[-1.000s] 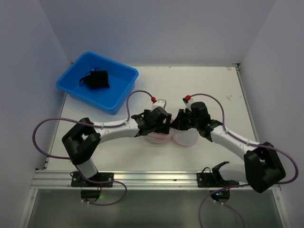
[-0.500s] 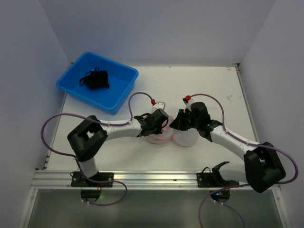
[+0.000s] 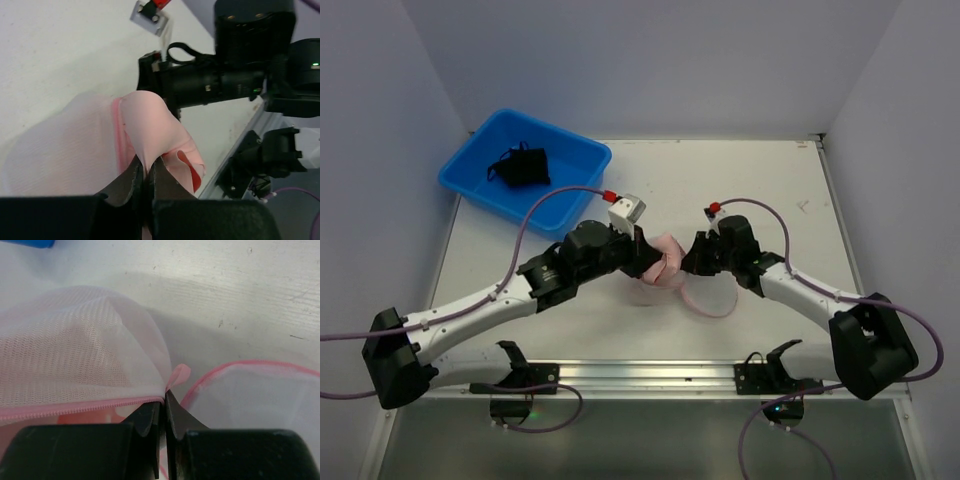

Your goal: Unzip the laundry bag and remove the bra

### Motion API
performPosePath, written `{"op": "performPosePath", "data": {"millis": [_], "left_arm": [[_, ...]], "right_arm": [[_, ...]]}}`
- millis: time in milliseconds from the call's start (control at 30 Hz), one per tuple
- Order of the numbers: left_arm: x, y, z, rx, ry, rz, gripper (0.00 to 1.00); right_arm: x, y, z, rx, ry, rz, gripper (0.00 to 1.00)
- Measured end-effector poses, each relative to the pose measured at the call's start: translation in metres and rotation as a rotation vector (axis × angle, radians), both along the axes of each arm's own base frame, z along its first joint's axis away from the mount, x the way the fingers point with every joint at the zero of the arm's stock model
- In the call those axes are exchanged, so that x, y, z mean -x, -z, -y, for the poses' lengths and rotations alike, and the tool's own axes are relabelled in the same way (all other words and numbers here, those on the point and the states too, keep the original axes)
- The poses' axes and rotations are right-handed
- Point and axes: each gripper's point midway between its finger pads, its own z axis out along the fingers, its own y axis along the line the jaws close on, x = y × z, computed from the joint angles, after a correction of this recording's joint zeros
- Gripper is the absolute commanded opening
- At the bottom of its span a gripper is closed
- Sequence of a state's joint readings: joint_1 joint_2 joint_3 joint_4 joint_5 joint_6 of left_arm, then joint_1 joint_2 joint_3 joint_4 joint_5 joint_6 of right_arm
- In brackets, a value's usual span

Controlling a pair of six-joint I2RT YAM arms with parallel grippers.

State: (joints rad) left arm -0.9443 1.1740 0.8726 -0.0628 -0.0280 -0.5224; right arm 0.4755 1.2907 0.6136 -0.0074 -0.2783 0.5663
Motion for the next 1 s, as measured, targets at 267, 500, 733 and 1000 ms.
{"op": "performPosePath", "data": {"millis": [267,500,733,1000], "left_arm": [[-0.038,-0.058,-0.029,0.219,-0.050,0.049,0.00],[-0.044,-0.144,-0.026,0.555,-0.021,0.157,0.00],[-0.064,-0.151,-0.019,0.671,-0.011,0.109,0.00],[-0.149,-0.198,-0.118,0.461,-0.469,0.298,0.00]], "right_arm": [[0.000,-0.003,-0.003,-0.005,-0.008,0.007,0.00],[0.008,0.014,-0.005,0.040,-0.021,-0.047,0.00],[0.012,0.017,-0.007,0.061,-0.028,-0.060,0.00],[0.012,0.019,-0.003,0.076,-0.015,-0.063,0.00]]}}
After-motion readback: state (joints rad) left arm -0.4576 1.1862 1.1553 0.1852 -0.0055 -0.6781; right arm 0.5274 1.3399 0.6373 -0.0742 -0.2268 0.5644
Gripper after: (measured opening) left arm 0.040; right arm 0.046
